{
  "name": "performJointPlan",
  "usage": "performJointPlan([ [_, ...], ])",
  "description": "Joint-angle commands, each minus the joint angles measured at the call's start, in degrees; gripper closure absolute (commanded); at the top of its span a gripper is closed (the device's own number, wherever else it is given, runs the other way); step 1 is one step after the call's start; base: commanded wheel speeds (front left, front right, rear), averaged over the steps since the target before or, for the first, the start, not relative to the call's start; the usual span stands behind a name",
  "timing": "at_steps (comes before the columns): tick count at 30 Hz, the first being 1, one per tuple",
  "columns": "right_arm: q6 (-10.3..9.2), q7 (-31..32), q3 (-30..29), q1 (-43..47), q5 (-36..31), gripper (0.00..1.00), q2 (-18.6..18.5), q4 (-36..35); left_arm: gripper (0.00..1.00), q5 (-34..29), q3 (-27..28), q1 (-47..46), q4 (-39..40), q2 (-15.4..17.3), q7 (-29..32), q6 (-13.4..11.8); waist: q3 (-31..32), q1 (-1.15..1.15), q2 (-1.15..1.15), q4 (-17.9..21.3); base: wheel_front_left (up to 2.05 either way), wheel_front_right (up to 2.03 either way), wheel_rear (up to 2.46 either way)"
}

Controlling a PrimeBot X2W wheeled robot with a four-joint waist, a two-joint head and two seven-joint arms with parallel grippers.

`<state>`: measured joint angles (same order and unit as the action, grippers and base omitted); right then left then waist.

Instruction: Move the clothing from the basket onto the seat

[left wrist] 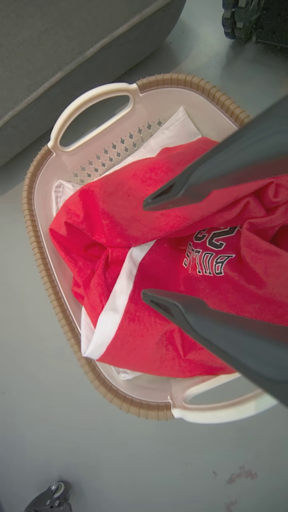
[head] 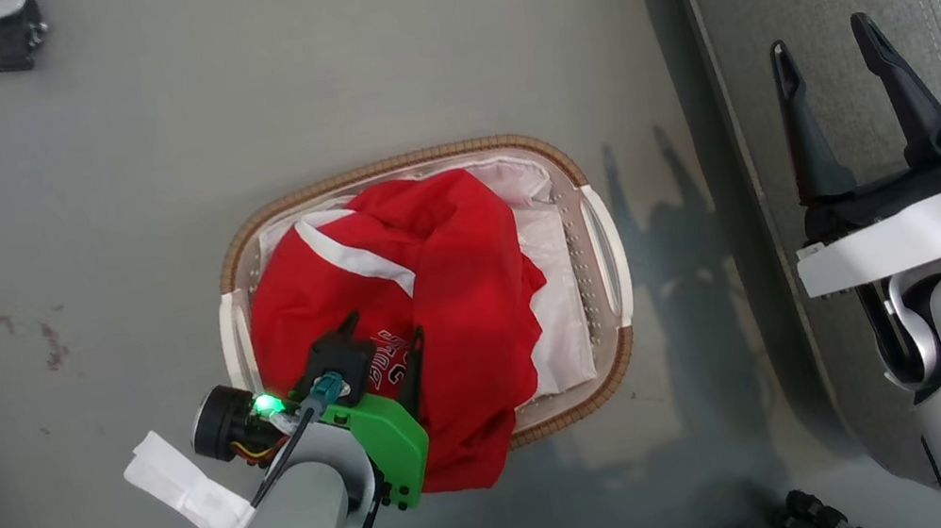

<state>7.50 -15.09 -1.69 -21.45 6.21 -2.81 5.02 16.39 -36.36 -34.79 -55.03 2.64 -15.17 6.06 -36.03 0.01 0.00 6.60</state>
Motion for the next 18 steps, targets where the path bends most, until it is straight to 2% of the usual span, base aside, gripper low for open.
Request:
performJointPlan([
  [1, -0.02, -0.1, 0.2, -1.2, 0.7, 0.0, -0.2, -0.2, 0.0, 0.5, -0.6, -1.8, -0.9, 0.4, 0.0, 0.3, -6.3, -0.01, 0.0, 4.0, 0.0, 0.0, 0.0],
  [11, -0.02, -0.1, 1.4, -3.1, 3.1, 0.0, -0.1, -0.5, 0.0, 3.2, -6.9, -5.8, -6.2, 0.4, 0.3, 0.8, -10.7, -0.01, 0.0, 6.2, 0.0, 0.0, 0.0],
  [18, -0.02, -0.1, 1.9, -3.8, 4.2, 0.0, -0.2, -0.6, 0.0, 4.7, -8.9, -7.9, -9.2, 0.4, 0.8, -0.1, -12.4, -0.01, 0.0, 7.1, 0.0, 0.0, 0.0],
])
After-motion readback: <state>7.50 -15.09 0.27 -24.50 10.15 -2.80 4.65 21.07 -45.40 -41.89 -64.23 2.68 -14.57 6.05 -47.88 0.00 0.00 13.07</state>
